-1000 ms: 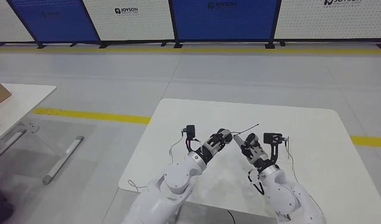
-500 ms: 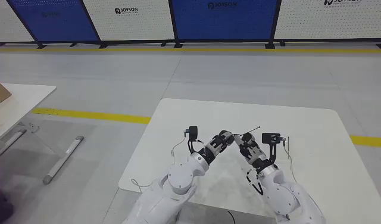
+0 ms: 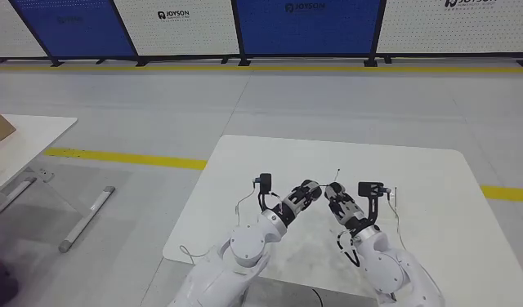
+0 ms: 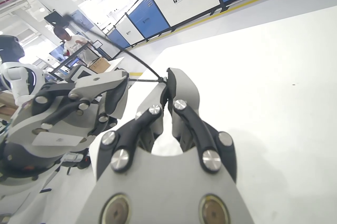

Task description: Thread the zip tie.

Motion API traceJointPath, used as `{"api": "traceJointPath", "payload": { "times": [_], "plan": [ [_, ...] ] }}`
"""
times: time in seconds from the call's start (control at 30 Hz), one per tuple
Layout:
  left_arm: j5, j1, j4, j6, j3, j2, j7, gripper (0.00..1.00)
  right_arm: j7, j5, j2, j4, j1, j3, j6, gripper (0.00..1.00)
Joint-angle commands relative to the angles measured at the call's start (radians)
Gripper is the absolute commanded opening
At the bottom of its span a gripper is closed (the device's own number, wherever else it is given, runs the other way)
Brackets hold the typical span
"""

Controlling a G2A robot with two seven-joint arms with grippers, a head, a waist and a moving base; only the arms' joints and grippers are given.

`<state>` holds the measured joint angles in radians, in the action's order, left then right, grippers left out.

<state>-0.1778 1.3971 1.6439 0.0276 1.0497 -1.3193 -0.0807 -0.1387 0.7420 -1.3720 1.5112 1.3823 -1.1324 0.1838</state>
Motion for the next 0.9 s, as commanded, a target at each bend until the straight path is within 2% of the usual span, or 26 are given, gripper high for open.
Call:
{"api": "traceJointPath", "payload": {
  "times": [0.0, 0.3, 0.87],
  "plan": [
    [-0.005, -0.001, -0.001, -0.002, 0.001, 0.000, 0.000, 0.00, -0.001, -0.002, 0.000, -0.003, -0.003, 0.002, -0.001, 0.00],
    [-0.007, 0.004, 0.013, -0.027, 0.005, 0.001, -0.009, 0.00, -0.009, 0.012, -0.002, -0.008, -0.009, 0.019, -0.011, 0.00],
    [-0.012, 0.040, 0.071, -0.052, 0.024, 0.008, -0.028, 0.00, -0.007, 0.027, -0.006, -0.056, -0.025, 0.047, -0.020, 0.00]
  ]
}}
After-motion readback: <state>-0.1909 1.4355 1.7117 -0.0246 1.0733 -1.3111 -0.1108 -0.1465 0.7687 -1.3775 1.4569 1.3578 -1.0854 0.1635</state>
